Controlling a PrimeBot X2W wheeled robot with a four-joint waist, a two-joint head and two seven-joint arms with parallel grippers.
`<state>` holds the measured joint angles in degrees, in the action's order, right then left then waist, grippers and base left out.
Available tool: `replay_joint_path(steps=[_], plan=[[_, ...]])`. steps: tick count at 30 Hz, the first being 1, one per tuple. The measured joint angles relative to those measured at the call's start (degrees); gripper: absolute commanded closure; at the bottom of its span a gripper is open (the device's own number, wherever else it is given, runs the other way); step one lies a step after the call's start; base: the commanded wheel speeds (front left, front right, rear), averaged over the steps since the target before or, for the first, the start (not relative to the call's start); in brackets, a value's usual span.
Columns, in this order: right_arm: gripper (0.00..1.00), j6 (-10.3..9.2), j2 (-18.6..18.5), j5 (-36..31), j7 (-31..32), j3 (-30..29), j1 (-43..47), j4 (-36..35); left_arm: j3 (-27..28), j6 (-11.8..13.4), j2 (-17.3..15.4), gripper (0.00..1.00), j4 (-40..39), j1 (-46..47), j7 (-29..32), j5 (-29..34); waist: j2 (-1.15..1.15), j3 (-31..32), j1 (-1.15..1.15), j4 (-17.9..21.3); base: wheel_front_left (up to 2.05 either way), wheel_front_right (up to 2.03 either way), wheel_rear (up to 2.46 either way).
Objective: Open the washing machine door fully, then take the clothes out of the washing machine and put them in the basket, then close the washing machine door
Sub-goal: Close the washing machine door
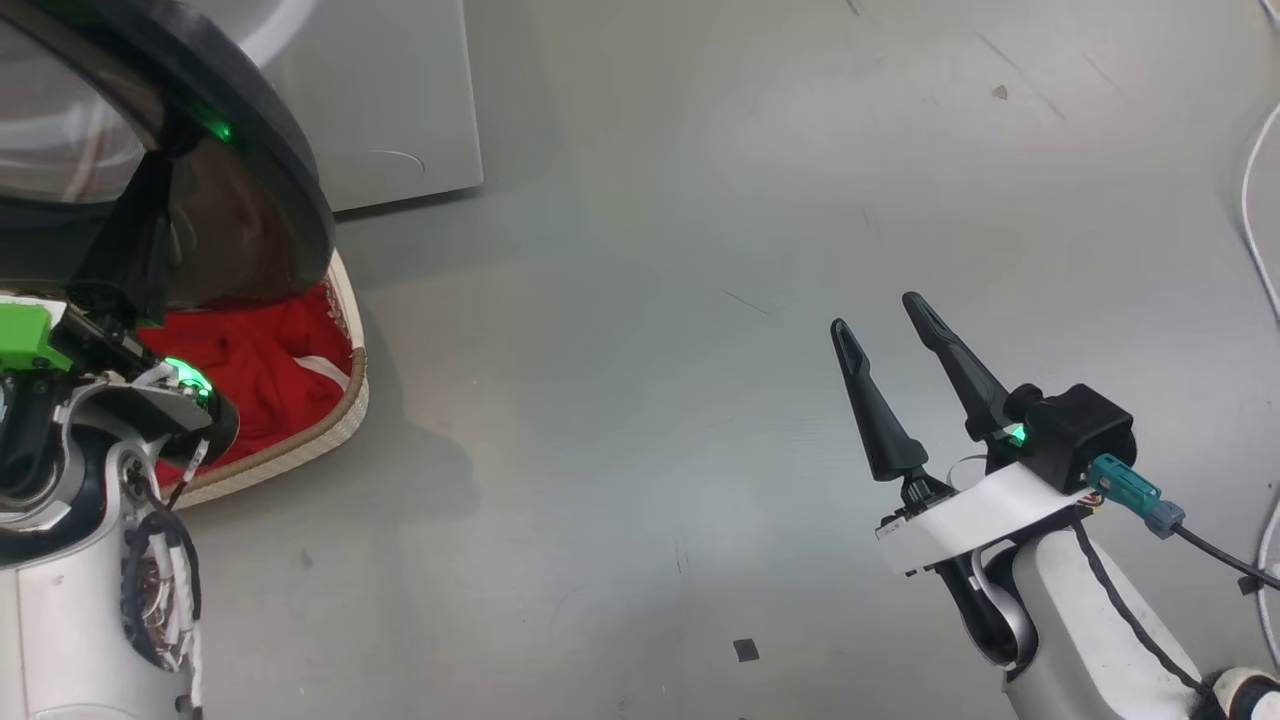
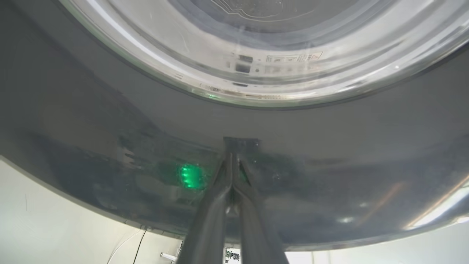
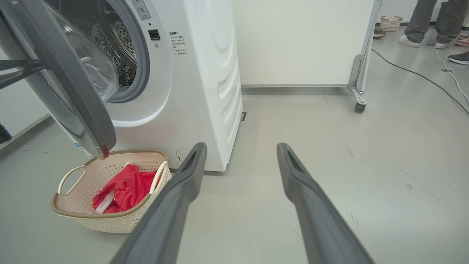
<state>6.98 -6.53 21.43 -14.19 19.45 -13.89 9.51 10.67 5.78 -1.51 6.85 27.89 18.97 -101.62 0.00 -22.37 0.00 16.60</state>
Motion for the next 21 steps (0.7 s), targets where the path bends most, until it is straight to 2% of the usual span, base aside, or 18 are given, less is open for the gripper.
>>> replay_joint_path(steps=[8, 21], plan=[[0.0, 0.0, 0.41, 0.0, 0.0, -1.1, -0.01, -0.01, -1.13, -0.23, 0.07, 1.0, 2.92, 3.18, -2.76, -0.14, 0.0, -0.92, 0.0, 1.21, 0.0, 0.0, 0.0], [0.0, 0.0, 0.47, -0.31, 0.0, -3.07, 0.01, 0.13, -6.79, -4.14, 0.12, 1.0, 8.02, 2.88, -2.58, 2.66, 0.0, 1.5, 0.0, -1.57, 0.0, 0.0, 0.0]])
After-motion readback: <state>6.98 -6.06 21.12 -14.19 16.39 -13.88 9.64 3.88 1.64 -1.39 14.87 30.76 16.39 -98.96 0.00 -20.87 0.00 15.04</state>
